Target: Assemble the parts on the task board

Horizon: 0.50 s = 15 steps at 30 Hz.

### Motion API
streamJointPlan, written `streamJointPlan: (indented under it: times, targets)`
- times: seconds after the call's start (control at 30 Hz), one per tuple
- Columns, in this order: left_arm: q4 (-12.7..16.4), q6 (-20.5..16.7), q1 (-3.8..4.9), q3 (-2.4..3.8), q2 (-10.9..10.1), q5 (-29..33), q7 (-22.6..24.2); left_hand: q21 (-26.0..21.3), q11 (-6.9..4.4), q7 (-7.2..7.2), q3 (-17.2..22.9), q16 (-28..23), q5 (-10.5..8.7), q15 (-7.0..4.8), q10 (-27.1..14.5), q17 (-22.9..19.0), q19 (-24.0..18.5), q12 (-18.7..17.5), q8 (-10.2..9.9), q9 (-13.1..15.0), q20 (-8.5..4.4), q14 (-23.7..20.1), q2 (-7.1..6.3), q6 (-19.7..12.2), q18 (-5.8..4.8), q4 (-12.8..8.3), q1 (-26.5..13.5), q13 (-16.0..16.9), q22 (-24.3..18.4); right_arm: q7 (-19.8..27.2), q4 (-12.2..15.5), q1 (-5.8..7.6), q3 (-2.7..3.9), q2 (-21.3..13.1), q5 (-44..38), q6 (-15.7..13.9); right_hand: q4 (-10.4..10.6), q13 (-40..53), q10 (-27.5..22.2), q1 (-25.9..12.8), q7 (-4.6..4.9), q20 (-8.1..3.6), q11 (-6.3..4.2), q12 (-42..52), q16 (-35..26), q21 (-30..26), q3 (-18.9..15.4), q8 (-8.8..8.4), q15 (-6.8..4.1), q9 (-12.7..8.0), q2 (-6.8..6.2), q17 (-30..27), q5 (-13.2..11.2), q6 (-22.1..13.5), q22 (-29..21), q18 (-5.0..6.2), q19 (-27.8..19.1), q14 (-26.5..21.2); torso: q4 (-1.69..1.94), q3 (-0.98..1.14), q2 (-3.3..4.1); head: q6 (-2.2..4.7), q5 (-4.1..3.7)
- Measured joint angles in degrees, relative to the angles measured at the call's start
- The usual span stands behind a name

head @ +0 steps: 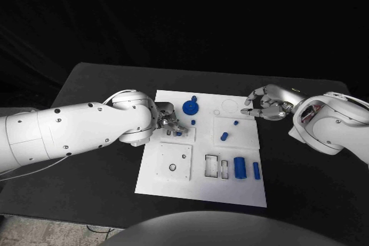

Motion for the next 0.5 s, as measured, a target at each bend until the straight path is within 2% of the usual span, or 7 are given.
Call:
streamJointPlan:
  times: [0.17,0.23,0.4,0.5]
  targets:
    - [0.1,-0.1,-0.04,0.01,-0.4,-0.2,-0.2,0.2,0.0,-0.51,-2.8,0.0,-3.08,0.0,0.0,0.0,0.0,0.0,0.0,1.3,0.0,0.0,0.12,1.3,0.01,2.2,-1.7,0.0,0.0,0.0,0.0,-0.06,0.0,0.0,0.0,0.0,0.0,0.0,0.0,0.0,0.0,0.0,0.0,0.0,0.0,0.0,0.0,0.0,0.0,-0.1,0.0,0.0,0.0,0.0,0.0,0.0,0.0,0.0,-0.03,0.0,-0.01,0.0,0.03]
    - [0.5,-0.1,-0.06,0.25,-0.9,-0.4,-0.3,0.2,0.0,-0.63,-3.7,0.0,-3.68,-0.18,0.0,0.0,0.0,0.0,0.3,1.8,0.0,0.1,0.08,1.5,0.0,3.0,-2.0,0.0,0.0,0.0,-0.1,-0.06,0.0,0.1,0.0,0.0,0.0,0.0,0.0,0.0,0.0,0.0,0.0,0.0,0.0,0.0,0.0,0.0,0.0,-0.1,0.0,0.0,0.0,0.0,0.0,0.0,0.0,0.0,-0.04,0.02,-0.01,0.0,0.03]
    - [1.9,-0.3,0.27,1.31,-2.6,-0.9,-0.4,0.2,0.0,-0.72,-4.5,0.0,-3.74,-0.41,0.0,0.0,0.0,0.0,0.3,2.1,0.0,0.0,0.12,1.6,0.0,3.4,-2.4,0.0,0.0,0.0,-0.1,-0.08,0.0,0.0,0.0,0.0,0.0,0.0,0.0,0.0,0.0,0.0,0.0,0.0,0.0,-0.2,0.0,-0.22,0.0,-0.1,0.0,0.0,0.2,0.0,0.0,0.0,0.0,0.0,-0.07,0.05,-0.01,0.0,-0.13]
    - [3.1,-0.3,1.35,2.14,-4.0,-1.1,-0.5,0.7,-0.16,-0.94,-5.1,0.0,-3.74,-0.41,-0.1,0.0,0.2,0.0,0.7,2.8,-0.22,0.0,0.11,2.2,0.0,3.0,-2.4,0.0,0.0,0.0,-0.1,-0.09,0.0,0.0,0.0,0.0,0.0,0.0,0.0,0.0,0.0,0.0,0.0,0.0,0.0,-0.1,0.0,-0.22,0.0,-0.1,0.0,0.0,0.2,0.0,0.0,0.0,0.0,0.0,-0.09,0.08,-0.01,0.0,-0.19]
